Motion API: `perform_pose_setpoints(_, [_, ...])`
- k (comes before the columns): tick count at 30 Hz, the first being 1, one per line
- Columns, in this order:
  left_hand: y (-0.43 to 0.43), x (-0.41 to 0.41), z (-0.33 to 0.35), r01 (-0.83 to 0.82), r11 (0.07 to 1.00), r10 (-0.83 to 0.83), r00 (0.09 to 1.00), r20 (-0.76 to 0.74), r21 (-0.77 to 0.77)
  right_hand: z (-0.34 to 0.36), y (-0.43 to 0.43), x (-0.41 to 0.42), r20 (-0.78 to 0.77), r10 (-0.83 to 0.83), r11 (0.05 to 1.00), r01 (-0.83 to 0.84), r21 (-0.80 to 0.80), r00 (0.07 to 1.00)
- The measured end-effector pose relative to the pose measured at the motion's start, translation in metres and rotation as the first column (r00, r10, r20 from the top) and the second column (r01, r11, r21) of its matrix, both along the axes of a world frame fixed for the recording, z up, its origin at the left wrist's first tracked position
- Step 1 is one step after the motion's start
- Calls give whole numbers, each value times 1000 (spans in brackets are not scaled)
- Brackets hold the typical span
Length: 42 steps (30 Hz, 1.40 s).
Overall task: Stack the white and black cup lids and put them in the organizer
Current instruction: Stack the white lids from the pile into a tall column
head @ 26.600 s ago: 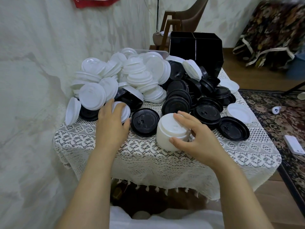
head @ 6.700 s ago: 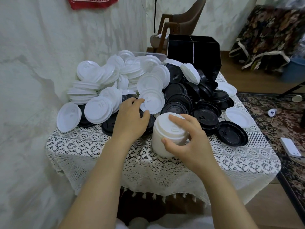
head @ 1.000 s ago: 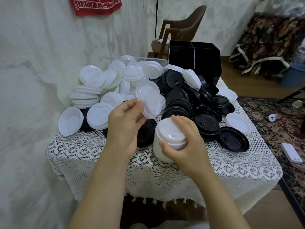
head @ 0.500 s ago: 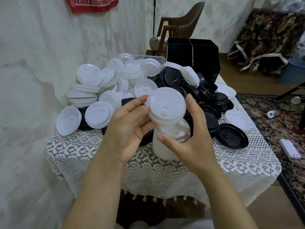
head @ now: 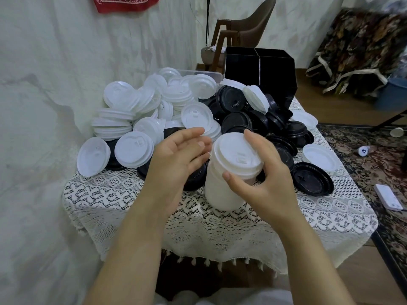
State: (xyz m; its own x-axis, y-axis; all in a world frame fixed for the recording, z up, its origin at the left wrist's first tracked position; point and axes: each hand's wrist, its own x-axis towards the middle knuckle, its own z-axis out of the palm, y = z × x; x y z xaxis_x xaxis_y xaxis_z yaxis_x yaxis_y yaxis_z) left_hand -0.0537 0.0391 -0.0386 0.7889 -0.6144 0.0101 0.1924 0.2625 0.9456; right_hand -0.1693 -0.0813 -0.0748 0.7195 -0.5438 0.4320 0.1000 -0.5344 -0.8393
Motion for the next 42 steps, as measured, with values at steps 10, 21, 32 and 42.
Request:
perform_pose_setpoints(10, [-10, -2, -15, 15, 947, -97, 966, 238, 322, -11, -4, 0, -151, 88, 996, -84, 32, 985])
perform_pose_setpoints(21, [-12, 1, -19, 50, 933, -162, 942, 294, 355, -13, 2, 3, -113, 42, 994, -30, 103, 993])
perform_pose_setpoints(32, [-11, 1, -20, 19, 918, -212, 869, 448, 397, -21, 9, 6, -79, -3, 991, 14, 130, 997])
perform_pose_setpoints(42, [12, 42, -32, -736, 611, 180, 489, 854, 292, -21, 6, 4, -110, 13, 993, 1, 119, 994])
